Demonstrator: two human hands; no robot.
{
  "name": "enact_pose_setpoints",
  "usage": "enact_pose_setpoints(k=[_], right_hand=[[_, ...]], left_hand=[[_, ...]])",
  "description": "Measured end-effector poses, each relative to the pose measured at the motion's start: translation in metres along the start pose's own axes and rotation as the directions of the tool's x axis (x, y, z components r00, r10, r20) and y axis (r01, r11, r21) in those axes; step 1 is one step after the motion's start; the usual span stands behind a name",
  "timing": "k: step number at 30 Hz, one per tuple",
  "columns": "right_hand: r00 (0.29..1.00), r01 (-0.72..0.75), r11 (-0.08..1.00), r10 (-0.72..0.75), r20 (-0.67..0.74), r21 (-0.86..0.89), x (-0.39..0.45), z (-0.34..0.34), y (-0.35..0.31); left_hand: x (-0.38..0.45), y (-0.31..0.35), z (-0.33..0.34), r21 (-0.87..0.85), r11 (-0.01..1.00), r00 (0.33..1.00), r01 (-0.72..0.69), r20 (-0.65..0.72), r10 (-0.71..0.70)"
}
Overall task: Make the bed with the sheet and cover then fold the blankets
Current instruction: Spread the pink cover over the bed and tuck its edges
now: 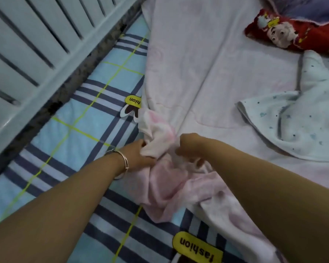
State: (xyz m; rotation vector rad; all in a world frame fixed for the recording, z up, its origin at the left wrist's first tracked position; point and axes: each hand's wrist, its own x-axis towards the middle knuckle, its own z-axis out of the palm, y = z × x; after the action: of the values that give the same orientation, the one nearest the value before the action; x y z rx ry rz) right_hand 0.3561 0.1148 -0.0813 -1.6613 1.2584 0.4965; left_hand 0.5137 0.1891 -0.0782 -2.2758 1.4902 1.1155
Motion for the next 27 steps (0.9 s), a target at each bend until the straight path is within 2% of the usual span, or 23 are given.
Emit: enact_pose_setpoints(k=[2, 5, 8, 9, 10, 11, 12, 13, 14, 15, 16, 17, 18, 20, 21, 23, 24, 25, 27], right_hand=[[0.964, -0.123, 0.988, 0.141, 0.224, -0.094, -0.002, 0.021, -0.005], [0.903, -0.045, 0.985, 0.11, 0.415, -0.164, -0.003, 0.057, -0.019], [0.869, -0.058, 0.993, 0.102, 0.484, -0.105, 0.003, 0.071, -0.034], [0.847, -0.103, 0.992, 0.126, 0.517, -0.072, 0.009, 0.07, -0.037], [0.85, -0.126, 0.99, 0.141, 0.508, -0.063, 0.014, 0.063, -0.036], [0.9, -0.108, 0.991, 0.133, 0.414, -0.083, 0.022, 0.053, -0.037], [0.973, -0.068, 0.99, 0.093, 0.21, -0.124, 0.026, 0.04, -0.035], [0.998, -0.016, 0.988, 0.008, -0.056, -0.151, 0.033, 0.027, -0.034], [0.955, 0.029, 0.996, -0.052, -0.293, -0.08, 0.036, 0.015, -0.036], [0.886, 0.099, 0.994, -0.065, -0.46, 0.051, 0.037, 0.008, -0.041], [0.849, 0.185, 0.969, -0.076, -0.522, 0.161, 0.038, 0.005, -0.049], [0.858, 0.246, 0.945, -0.109, -0.501, 0.215, 0.036, 0.006, -0.06], [0.895, 0.248, 0.951, -0.153, -0.42, 0.183, 0.038, 0.012, -0.069], [0.953, 0.16, 0.986, -0.164, -0.257, -0.037, 0.044, 0.03, -0.078], [0.958, 0.096, 0.984, -0.132, -0.256, -0.148, 0.047, 0.034, -0.078], [0.935, -0.018, 0.958, -0.085, -0.345, -0.285, 0.047, 0.028, -0.07], [0.921, -0.067, 0.953, -0.054, -0.386, -0.294, 0.045, 0.023, -0.066], [0.92, -0.109, 0.958, -0.003, -0.393, -0.263, 0.045, 0.018, -0.063], [0.953, -0.073, 0.994, 0.046, -0.301, -0.079, 0.044, 0.014, -0.069]], left_hand=[[0.003, -0.003, -0.001, -0.022, 0.999, 0.998, -0.039, -0.04, 0.038], [0.002, -0.009, 0.0, -0.018, 0.999, 0.998, -0.04, 0.054, 0.041], [-0.005, -0.003, -0.01, -0.26, 0.956, 0.988, -0.134, 0.041, 0.149], [-0.006, -0.005, -0.013, -0.263, 0.951, 0.983, -0.161, 0.04, 0.178], [-0.004, -0.006, -0.013, -0.17, 0.969, 0.979, -0.179, 0.063, 0.192], [-0.004, -0.009, -0.013, 0.001, 0.981, 0.977, -0.192, 0.091, 0.191], [-0.004, -0.011, -0.011, 0.206, 0.96, 0.979, -0.191, 0.115, 0.17], [-0.005, -0.013, -0.008, 0.378, 0.908, 0.981, -0.182, 0.128, 0.143], [-0.007, -0.014, -0.004, 0.484, 0.858, 0.983, -0.17, 0.145, 0.113], [-0.011, -0.012, 0.001, 0.543, 0.822, 0.982, -0.173, 0.161, 0.1], [-0.015, -0.008, 0.006, 0.563, 0.8, 0.975, -0.205, 0.192, 0.114], [-0.019, 0.0, 0.009, 0.555, 0.791, 0.962, -0.259, 0.223, 0.158], [-0.02, 0.006, 0.014, 0.538, 0.781, 0.943, -0.316, 0.271, 0.194], [-0.021, 0.015, 0.02, 0.476, 0.789, 0.909, -0.388, 0.339, 0.242], [-0.021, 0.016, 0.019, 0.397, 0.824, 0.895, -0.404, 0.358, 0.267], [-0.021, 0.01, 0.006, 0.192, 0.924, 0.901, -0.331, 0.356, 0.249], [-0.018, 0.003, -0.004, 0.111, 0.96, 0.913, -0.257, 0.352, 0.204], [-0.016, -0.006, -0.013, 0.062, 0.983, 0.934, -0.175, 0.327, 0.146], [-0.011, -0.03, -0.026, 0.144, 0.99, 0.936, 0.003, 0.347, -0.053]])
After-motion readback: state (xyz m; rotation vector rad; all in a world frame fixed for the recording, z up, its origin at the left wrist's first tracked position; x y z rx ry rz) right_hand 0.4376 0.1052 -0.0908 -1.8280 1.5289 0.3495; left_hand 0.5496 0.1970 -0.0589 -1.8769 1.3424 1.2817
